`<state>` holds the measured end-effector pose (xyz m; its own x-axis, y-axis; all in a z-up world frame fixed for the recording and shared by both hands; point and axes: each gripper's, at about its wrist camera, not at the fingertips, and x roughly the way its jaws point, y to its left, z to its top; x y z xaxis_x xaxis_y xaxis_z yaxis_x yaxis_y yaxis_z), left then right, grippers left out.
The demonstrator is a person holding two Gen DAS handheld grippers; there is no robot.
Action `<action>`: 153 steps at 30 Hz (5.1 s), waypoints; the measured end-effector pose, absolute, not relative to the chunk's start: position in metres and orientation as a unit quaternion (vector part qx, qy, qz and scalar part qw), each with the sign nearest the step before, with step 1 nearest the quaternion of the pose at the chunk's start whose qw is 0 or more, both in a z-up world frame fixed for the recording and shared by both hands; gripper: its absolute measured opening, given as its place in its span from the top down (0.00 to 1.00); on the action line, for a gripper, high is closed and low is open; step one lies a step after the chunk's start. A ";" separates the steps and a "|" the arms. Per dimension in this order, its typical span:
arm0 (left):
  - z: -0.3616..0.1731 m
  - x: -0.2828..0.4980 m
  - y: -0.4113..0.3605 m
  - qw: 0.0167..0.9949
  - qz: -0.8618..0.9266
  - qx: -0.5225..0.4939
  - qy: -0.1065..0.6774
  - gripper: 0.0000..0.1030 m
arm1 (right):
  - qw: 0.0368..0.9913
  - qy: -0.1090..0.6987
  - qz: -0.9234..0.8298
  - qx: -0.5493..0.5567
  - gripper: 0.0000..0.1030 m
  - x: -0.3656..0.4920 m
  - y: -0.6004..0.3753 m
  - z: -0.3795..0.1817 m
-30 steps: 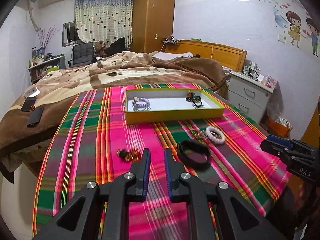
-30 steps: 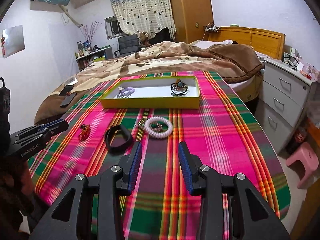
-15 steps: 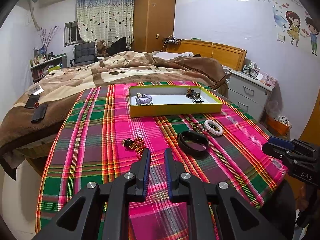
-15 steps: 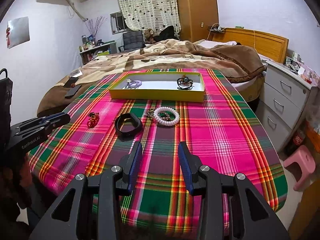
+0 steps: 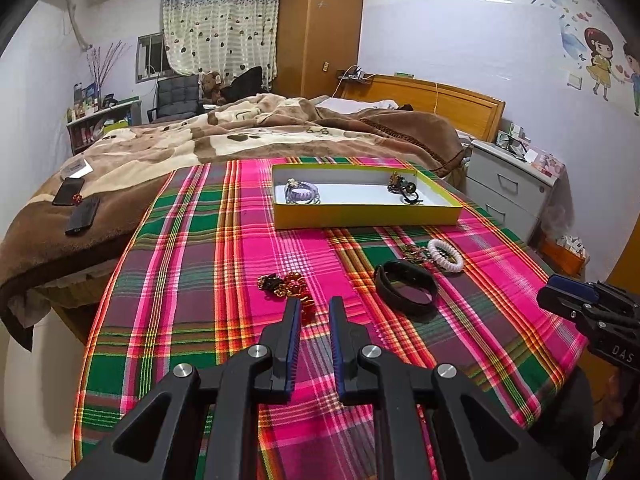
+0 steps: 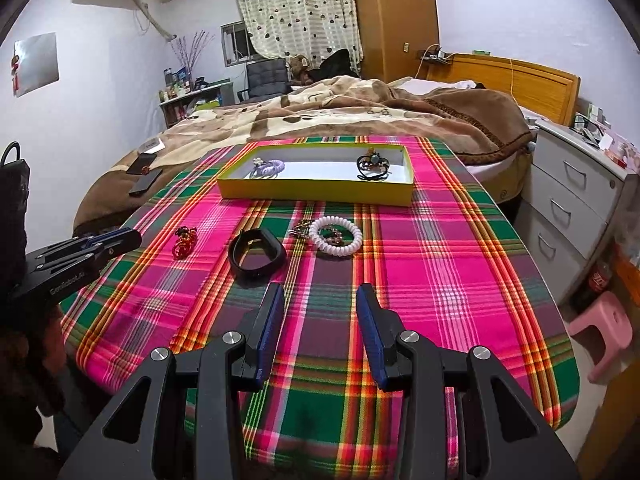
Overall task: Organize jewelry
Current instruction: 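Grasp the red earrings with the left tool while the right tool grasps the black band, then carry the red earrings into the box with the left tool while the right tool releases the black band there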
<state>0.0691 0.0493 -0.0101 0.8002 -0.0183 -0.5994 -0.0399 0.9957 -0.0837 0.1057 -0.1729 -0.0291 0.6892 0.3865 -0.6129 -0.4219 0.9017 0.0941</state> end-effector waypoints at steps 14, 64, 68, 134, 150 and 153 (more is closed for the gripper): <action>-0.036 0.111 0.061 0.927 -0.015 -0.074 0.366 0.81 | 0.908 0.341 0.238 -0.039 0.63 0.135 -0.146 -0.040; -0.039 0.142 0.035 0.913 -0.042 -0.046 0.403 0.83 | 0.871 0.414 0.264 -0.031 0.88 0.175 -0.132 -0.063; -0.031 0.134 0.031 0.919 -0.053 -0.054 0.388 0.83 | 0.878 0.403 0.256 -0.013 0.88 0.172 -0.143 -0.054; -0.046 0.387 0.043 0.901 -0.035 -0.003 0.433 0.83 | 0.885 0.430 0.166 -0.062 0.88 0.380 -0.134 -0.063; -0.043 0.385 0.041 0.899 -0.040 -0.008 0.435 0.82 | 0.895 0.409 0.171 -0.055 0.73 0.373 -0.140 -0.050; -0.040 0.382 0.041 0.901 -0.042 -0.012 0.432 0.82 | 0.897 0.403 0.173 -0.051 0.69 0.368 -0.142 -0.046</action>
